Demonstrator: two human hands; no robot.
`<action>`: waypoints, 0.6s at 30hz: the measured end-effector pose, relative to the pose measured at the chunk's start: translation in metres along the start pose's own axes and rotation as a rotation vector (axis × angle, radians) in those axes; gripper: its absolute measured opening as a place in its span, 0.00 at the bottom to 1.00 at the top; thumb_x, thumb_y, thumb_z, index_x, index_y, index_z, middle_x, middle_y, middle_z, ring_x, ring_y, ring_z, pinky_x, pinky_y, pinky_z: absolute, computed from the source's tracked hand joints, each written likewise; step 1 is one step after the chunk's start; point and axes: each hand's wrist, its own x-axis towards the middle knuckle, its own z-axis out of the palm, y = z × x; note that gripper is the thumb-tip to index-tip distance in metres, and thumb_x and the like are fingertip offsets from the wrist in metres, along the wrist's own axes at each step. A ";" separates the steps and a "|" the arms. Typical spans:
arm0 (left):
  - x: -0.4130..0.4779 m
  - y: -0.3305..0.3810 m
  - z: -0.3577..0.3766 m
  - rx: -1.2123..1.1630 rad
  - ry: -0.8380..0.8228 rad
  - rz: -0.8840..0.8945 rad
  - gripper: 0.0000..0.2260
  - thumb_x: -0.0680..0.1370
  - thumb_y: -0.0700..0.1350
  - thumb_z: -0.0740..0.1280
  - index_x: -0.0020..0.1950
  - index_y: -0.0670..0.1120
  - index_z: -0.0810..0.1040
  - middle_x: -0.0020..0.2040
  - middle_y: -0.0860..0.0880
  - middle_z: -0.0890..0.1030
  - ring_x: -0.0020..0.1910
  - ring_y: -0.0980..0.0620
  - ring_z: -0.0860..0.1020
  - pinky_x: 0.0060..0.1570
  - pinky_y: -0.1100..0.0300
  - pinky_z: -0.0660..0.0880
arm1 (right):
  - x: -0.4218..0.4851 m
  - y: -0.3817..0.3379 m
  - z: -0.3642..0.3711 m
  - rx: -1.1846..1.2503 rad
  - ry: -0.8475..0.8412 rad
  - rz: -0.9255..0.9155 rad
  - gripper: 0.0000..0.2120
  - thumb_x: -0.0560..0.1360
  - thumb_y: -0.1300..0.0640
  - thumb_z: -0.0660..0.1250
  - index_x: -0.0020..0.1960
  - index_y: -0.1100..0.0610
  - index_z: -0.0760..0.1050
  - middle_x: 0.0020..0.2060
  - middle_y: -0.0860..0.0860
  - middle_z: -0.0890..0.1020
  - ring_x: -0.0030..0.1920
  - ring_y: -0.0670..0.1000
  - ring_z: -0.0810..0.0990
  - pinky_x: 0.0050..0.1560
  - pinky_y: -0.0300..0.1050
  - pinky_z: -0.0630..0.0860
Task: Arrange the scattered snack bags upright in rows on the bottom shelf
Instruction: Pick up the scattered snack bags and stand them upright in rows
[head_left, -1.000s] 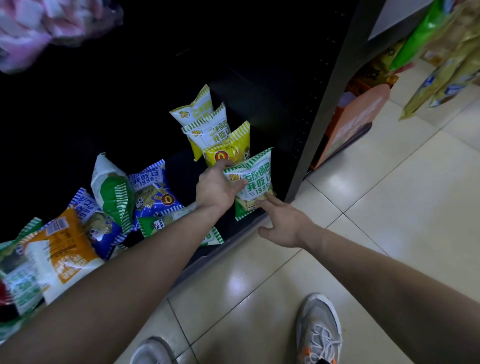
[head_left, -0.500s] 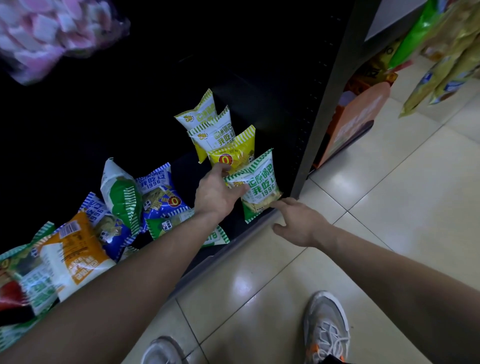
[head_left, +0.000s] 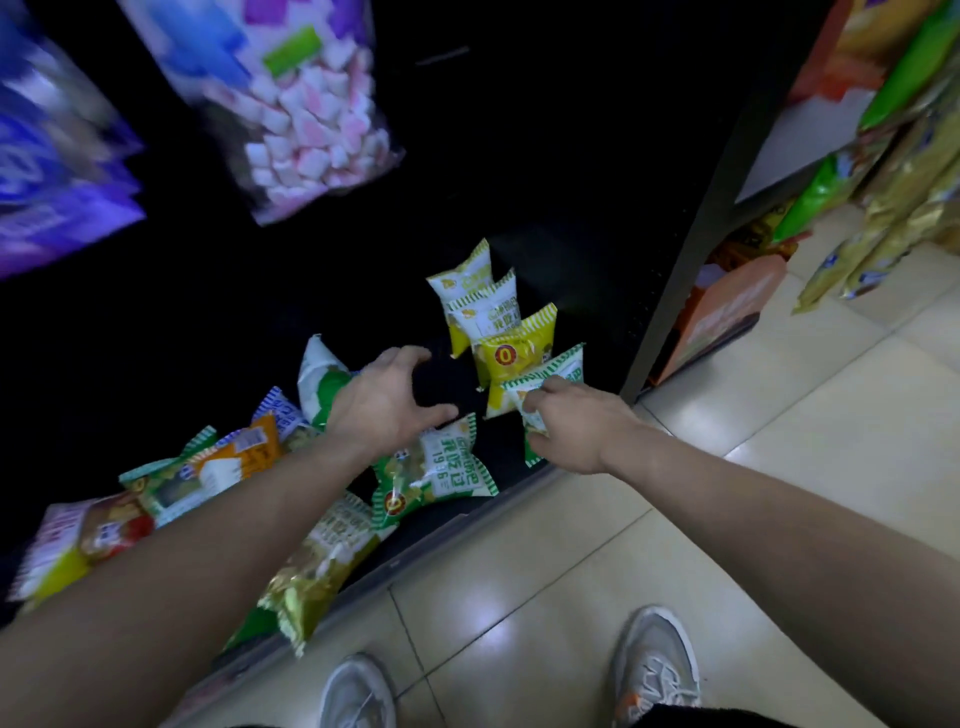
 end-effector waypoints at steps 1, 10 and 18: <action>-0.011 -0.010 -0.008 0.037 -0.005 -0.010 0.37 0.70 0.67 0.71 0.74 0.54 0.64 0.72 0.52 0.69 0.67 0.48 0.73 0.55 0.53 0.76 | -0.002 -0.011 -0.006 -0.015 0.007 -0.017 0.21 0.77 0.45 0.62 0.67 0.53 0.71 0.61 0.55 0.72 0.62 0.60 0.74 0.56 0.54 0.75; -0.082 -0.093 -0.027 0.133 -0.094 -0.126 0.39 0.71 0.65 0.71 0.77 0.52 0.62 0.75 0.48 0.67 0.69 0.46 0.71 0.59 0.51 0.74 | 0.021 -0.083 -0.018 -0.167 -0.062 -0.118 0.22 0.77 0.44 0.63 0.68 0.52 0.69 0.61 0.55 0.72 0.61 0.59 0.75 0.55 0.55 0.76; -0.075 -0.138 0.004 0.093 -0.148 -0.101 0.37 0.71 0.65 0.70 0.76 0.54 0.62 0.73 0.49 0.68 0.68 0.47 0.71 0.58 0.53 0.73 | 0.081 -0.105 0.065 -0.147 -0.198 -0.182 0.37 0.73 0.43 0.70 0.76 0.52 0.59 0.67 0.55 0.66 0.65 0.59 0.69 0.57 0.54 0.75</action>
